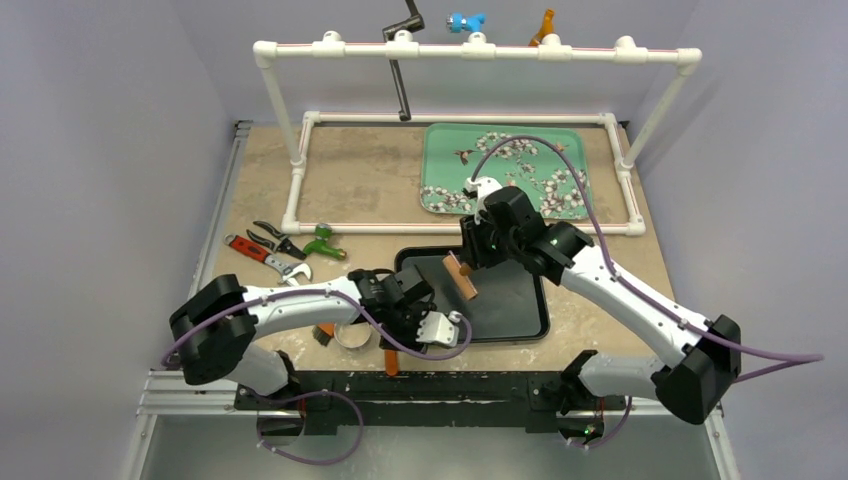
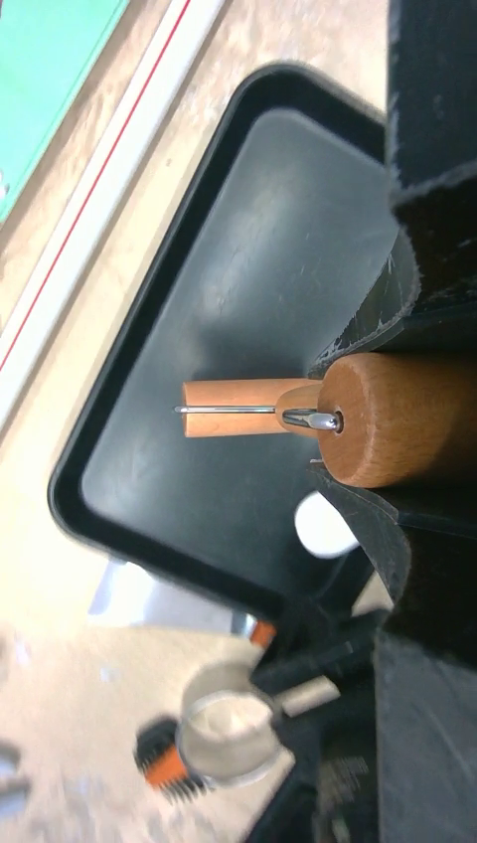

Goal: Roll out the dumpling wrappers from the dough

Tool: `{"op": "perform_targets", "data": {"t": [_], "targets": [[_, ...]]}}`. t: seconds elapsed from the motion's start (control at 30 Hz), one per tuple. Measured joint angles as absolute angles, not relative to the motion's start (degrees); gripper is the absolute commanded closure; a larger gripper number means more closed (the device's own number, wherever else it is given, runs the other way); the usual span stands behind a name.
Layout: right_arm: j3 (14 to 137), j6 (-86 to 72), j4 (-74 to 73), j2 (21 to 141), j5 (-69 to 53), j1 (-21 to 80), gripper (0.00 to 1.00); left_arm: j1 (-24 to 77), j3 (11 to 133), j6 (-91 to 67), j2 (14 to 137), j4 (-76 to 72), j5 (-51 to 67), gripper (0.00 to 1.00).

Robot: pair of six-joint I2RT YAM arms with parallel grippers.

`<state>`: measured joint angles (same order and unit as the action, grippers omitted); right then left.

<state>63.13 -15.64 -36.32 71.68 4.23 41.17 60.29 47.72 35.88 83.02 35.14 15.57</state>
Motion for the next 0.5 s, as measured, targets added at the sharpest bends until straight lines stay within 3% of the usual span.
{"op": "perform_targets", "data": {"t": [0.2, 0.5], "targets": [[57.43, -16.23, -32.25, 67.59, -6.59, 41.19, 1.0, 62.96, 47.7, 35.86, 86.35, 31.38, 9.47, 0.5], [50.87, -17.91, -26.96, 68.31, -15.22, 41.19, 1.0, 66.96, 48.36, 35.53, 89.25, 31.2, 5.52, 0.79]]}}
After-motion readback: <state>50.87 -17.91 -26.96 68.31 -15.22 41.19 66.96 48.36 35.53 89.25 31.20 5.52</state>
